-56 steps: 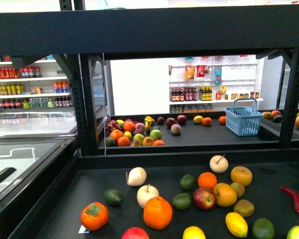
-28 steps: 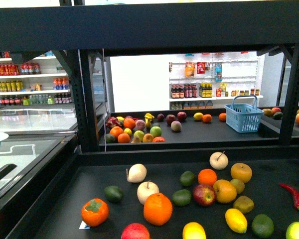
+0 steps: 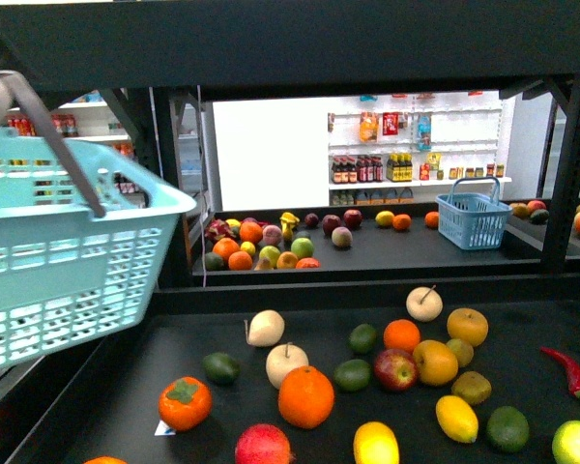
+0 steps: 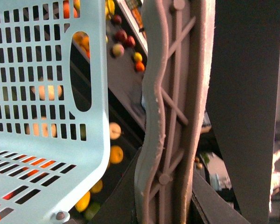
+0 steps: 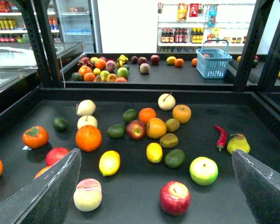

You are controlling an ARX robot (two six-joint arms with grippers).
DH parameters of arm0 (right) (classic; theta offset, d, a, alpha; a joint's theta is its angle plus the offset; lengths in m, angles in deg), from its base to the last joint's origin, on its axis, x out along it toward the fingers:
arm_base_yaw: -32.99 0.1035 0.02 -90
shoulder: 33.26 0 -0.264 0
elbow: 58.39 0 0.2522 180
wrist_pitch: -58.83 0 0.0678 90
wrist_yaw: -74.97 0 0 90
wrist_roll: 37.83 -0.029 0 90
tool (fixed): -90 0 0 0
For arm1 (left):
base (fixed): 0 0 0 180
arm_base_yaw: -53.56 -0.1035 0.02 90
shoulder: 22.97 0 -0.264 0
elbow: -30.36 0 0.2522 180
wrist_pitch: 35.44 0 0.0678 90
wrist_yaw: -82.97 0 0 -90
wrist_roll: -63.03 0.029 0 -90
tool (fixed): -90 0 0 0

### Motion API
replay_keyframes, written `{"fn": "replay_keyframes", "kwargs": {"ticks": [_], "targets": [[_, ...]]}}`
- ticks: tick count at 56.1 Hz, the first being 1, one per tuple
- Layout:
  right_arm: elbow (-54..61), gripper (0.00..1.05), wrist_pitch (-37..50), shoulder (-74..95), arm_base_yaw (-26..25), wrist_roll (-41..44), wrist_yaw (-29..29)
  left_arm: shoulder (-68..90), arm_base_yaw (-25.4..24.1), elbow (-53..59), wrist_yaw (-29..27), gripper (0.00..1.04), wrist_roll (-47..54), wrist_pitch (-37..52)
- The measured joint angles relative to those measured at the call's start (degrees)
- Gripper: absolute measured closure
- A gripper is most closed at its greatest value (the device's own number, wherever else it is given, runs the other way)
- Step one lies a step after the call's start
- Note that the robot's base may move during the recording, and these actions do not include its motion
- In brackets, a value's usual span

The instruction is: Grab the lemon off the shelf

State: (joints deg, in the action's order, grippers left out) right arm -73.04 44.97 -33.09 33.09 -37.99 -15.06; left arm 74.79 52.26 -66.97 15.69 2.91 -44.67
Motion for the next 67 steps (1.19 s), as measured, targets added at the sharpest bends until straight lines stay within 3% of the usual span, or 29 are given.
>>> {"fn": "replay_keyframes", "kwargs": {"ticks": [13,25,40,50,54,58,67], "targets": [[0.0,0.07,0.0,0.0,0.0,0.0,0.0,1.9,12.2,1.2,0.0,0.90,1.2,-0.1],[0.0,0.07,0.0,0.0,0.0,0.0,0.0,5.6,19.7,1.1,0.2,0.90,3.8,0.0],[0.0,0.07,0.0,0.0,0.0,0.0,0.0,9.8,24.7,1.1,1.9,0.90,6.8,2.0],[0.0,0.07,0.0,0.0,0.0,0.0,0.0,10.7,25.2,1.1,2.6,0.90,8.9,2.4],[-3.6,0.07,-6.7,7.8,2.0,-4.0,12.7,11.0,24.8,1.2,2.3,0.90,10.3,2.4],[-6.9,0.07,-2.9,19.5,-2.5,-6.1,11.1,11.1,24.6,1.2,1.9,0.90,10.6,2.4],[-17.1,0.07,13.9,48.1,-15.6,-6.6,-3.4,11.1,24.5,1.2,1.5,0.91,11.3,2.4]]}}
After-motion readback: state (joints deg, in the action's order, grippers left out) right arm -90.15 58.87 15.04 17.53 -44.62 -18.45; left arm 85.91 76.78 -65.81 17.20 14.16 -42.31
